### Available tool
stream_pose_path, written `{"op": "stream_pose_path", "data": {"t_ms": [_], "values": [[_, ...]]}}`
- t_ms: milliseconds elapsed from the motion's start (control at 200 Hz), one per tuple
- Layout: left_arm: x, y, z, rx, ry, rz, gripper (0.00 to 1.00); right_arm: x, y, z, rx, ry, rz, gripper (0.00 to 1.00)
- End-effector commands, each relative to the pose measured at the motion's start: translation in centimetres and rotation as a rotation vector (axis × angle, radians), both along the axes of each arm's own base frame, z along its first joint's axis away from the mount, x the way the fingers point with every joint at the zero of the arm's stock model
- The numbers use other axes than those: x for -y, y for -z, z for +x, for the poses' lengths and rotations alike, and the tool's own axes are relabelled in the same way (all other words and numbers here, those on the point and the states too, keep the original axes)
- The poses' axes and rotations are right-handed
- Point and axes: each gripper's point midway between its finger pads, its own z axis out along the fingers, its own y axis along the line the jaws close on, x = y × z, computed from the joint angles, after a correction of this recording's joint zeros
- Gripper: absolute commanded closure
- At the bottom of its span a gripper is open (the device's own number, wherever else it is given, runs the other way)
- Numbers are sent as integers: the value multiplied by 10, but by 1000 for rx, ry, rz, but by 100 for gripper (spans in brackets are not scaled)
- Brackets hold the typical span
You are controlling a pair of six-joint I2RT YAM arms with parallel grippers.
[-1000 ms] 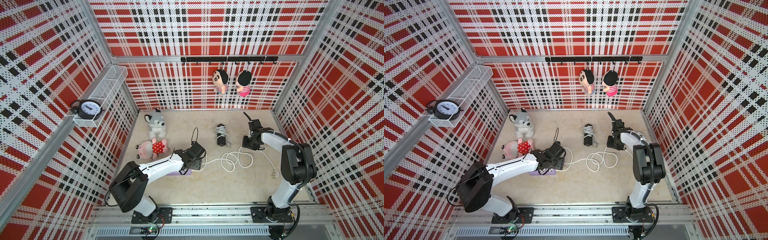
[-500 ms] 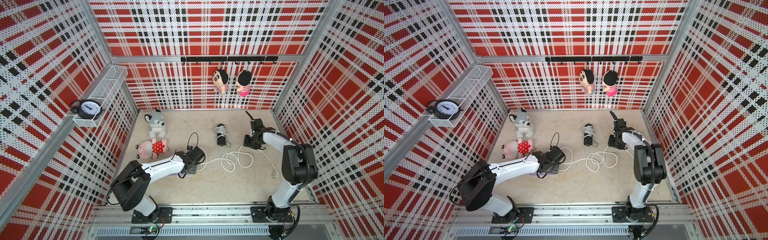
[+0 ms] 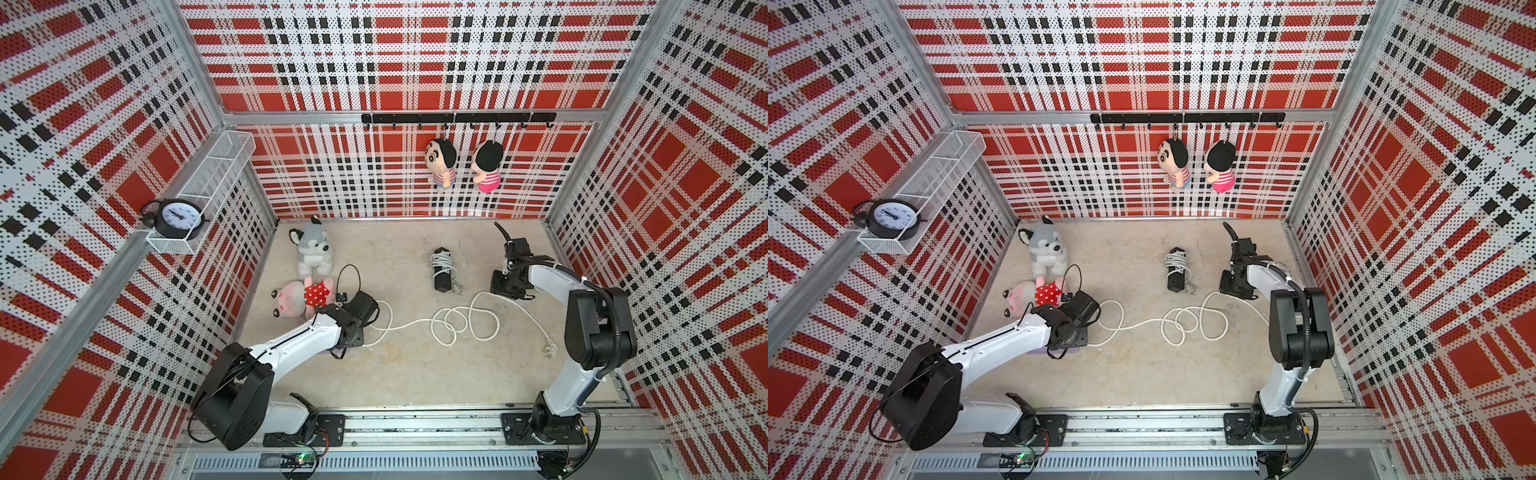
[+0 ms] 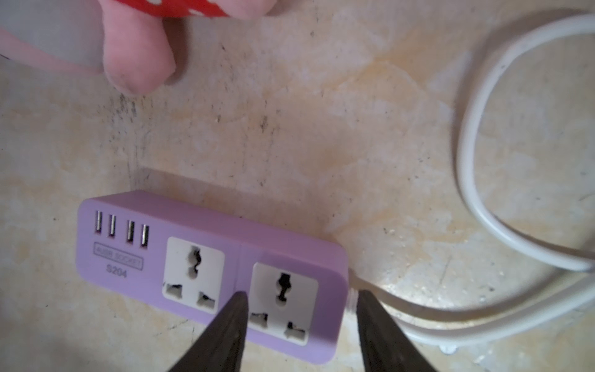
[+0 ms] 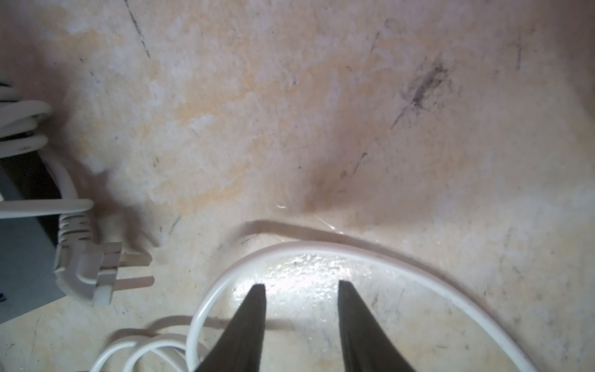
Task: Unwrap the cord wrapped around the power strip
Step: Move the power strip to the center of the board, then adjust the power cord at the center of the board.
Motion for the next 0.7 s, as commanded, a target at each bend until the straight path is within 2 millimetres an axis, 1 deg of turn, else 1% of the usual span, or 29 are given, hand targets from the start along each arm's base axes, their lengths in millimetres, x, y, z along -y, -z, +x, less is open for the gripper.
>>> {"op": "stream_pose_path", "data": {"t_ms": [0, 45, 130, 235, 326, 416, 496, 596, 691], "values": [[24, -33, 28, 111, 52, -51, 35, -17, -17, 10, 55, -43, 11, 59], [31, -45, 39, 148, 63, -66, 34, -24, -16, 10, 51, -51, 19, 57], [49, -61, 58, 199, 89, -109, 33, -34, -10, 8, 43, -63, 28, 54], [74, -67, 79, 249, 121, -183, 33, -41, -5, 7, 39, -55, 50, 49], [101, -69, 95, 269, 170, -234, 33, -47, -6, 11, 47, -56, 55, 45], [122, -63, 107, 263, 210, -238, 33, -55, 0, 10, 24, -61, 49, 44], [132, -52, 113, 247, 229, -240, 33, -57, 8, 5, 2, -51, 45, 45], [143, -37, 116, 233, 239, -274, 34, -55, 13, 2, -10, -29, 40, 50], [151, -25, 114, 218, 246, -312, 34, -54, 16, 2, -19, -23, 34, 56]]}}
